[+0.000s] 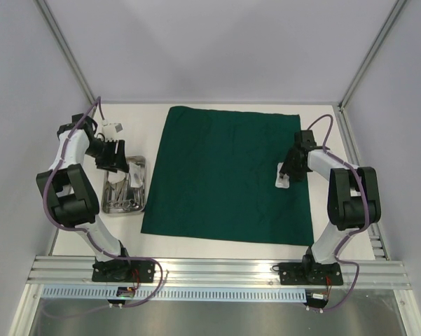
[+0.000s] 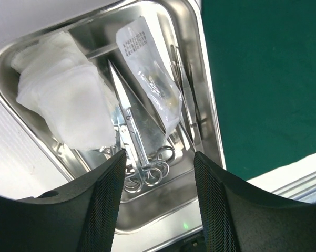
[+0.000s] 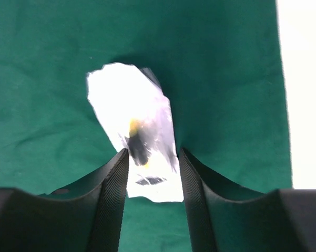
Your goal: Prepare the surgical pack
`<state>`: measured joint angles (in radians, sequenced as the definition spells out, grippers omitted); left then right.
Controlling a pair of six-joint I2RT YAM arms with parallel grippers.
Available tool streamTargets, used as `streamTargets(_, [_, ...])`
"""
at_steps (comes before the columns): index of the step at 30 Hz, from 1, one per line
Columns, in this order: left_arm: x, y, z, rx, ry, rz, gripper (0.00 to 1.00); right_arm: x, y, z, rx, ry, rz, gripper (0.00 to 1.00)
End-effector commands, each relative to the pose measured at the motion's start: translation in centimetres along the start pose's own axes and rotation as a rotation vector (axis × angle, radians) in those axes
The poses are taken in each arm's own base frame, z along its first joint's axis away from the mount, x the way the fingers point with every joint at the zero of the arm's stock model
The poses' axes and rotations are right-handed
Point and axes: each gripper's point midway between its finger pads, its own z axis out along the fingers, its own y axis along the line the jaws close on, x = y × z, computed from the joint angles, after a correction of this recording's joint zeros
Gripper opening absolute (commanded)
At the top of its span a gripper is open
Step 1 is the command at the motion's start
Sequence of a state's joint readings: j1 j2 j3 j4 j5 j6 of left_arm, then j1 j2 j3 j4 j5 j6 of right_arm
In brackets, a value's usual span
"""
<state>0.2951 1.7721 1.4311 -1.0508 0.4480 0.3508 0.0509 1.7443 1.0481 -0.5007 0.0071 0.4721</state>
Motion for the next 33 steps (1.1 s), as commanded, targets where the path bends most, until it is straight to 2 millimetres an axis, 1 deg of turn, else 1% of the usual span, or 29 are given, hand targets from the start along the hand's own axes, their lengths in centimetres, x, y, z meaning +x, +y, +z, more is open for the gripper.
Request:
streamTargets(1, [0.2,-1.5,-1.4,0.033,-0.034,0.027,0.63,0.9,0.5,1.3,-0.045,0.038,-0.012,0.43])
streamTargets(2, [0.2,-1.7,-1.6,0.039,-0.039,0.026,0.63,1.1,0.5,1.4,-0.045,0.042,-0.011,0.37])
streamTargets(5, [0.4,-2.0,-1.8,0.043,-0.042,0.029,0.63,1.2,0.4,1.4,-0.050,0.037,-0.013,0.27])
streamTargets(6, [0.5,-2.1,-1.9,0.042,-0.043,0.029,0.63,1.2,0.4,1.1,-0.052,0.030,-0.015,0.20])
streamTargets(7, [0.4,-2.2,-2.0,0.042,-0.047,0.033,0.63,1.2,0.4,0.9,-0.056,0.025,-0.016,0.17])
streamTargets(8, [0.5,-2.4,-2.2,0.046,-0.047,0.033,0.63,1.0,0.6,0.5,-0.063,0.011,-0.021,0.11])
streamTargets(10, [0.3,-2.7,-2.4,0.051,-0.053,0.042,0.63,1.0,0.6,0.1,-0.061,0.010,-0.026,0.06])
streamTargets(13, [0.5,-3.0,-2.7,0.051,-0.051,0.049,0.63,0.4,0.9,-1.1,-0.061,-0.021,-0.036,0.00])
streamTargets(15, [0.5,-3.4,-2.8,0.058,-0.053,0.058,0.63,-0.2,1.1,-2.1,-0.058,-0.049,-0.047,0.01])
streamTargets(17, [0.6,-4.1,-3.1,0.067,-0.050,0.070,0.63,-0.4,1.7,-2.9,-0.064,-0.067,-0.067,0.00])
streamTargets(18, [0.6,-4.3,-3.2,0.071,-0.053,0.077,0.63,-0.7,2.2,-3.8,-0.077,-0.084,-0.071,0.00])
streamTargets(20, [0.5,-5.3,-3.6,0.100,-0.055,0.087,0.63,-1.1,2.5,-4.7,-0.060,-0.118,-0.090,0.01])
streamTargets(21, [0.3,-5.7,-4.0,0.110,-0.065,0.101,0.63,-1.4,3.1,-5.7,-0.069,-0.141,-0.098,0.01])
streamTargets(23, [0.4,-6.9,-4.5,0.149,-0.068,0.108,0.63,-1.6,4.1,-6.9,-0.096,-0.171,-0.104,0.01])
streamTargets(24, [0.2,-7.5,-5.0,0.160,-0.083,0.125,0.63,-1.5,5.3,-7.6,-0.134,-0.187,-0.118,0.00])
streamTargets(25, [0.3,-8.3,-5.4,0.190,-0.089,0.130,0.63,-1.6,6.4,-8.8,-0.179,-0.217,-0.113,0.01])
streamTargets(26, [0.2,-9.2,-5.8,0.204,-0.097,0.150,0.63,-1.8,7.9,-9.6,-0.232,-0.247,-0.123,0.01])
streamTargets(27, [0.0,-10.0,-6.3,0.227,-0.114,0.164,0.63,-1.0,9.8,-10.5,-0.283,-0.264,-0.153,0.00])
streamTargets(28, [0.2,-10.6,-6.5,0.245,-0.111,0.170,0.63,-0.9,11.3,-11.9,-0.335,-0.295,-0.152,0.01])
streamTargets(29, [0.1,-11.6,-6.9,0.261,-0.121,0.194,0.63,-1.1,13.2,-13.0,-0.399,-0.341,-0.161,0.01])
streamTargets(30, [0.1,-12.5,-7.3,0.288,-0.129,0.204,0.63,0.2,15.7,-14.2,-0.464,-0.346,-0.179,0.01])
streamTargets(31, [0.1,-13.1,-7.6,0.301,-0.135,0.216,0.63,0.5,17.2,-15.2,-0.516,-0.364,-0.182,0.00])
streamTargets(32, [0.0,-13.8,-8.0,0.309,-0.148,0.231,0.63,0.5,19.3,-16.4,-0.583,-0.397,-0.180,0.01])
streamTargets(33, [0.1,-14.9,-8.2,0.333,-0.149,0.254,0.64,2.2,21.5,-17.5,-0.646,-0.388,-0.204,0.01])
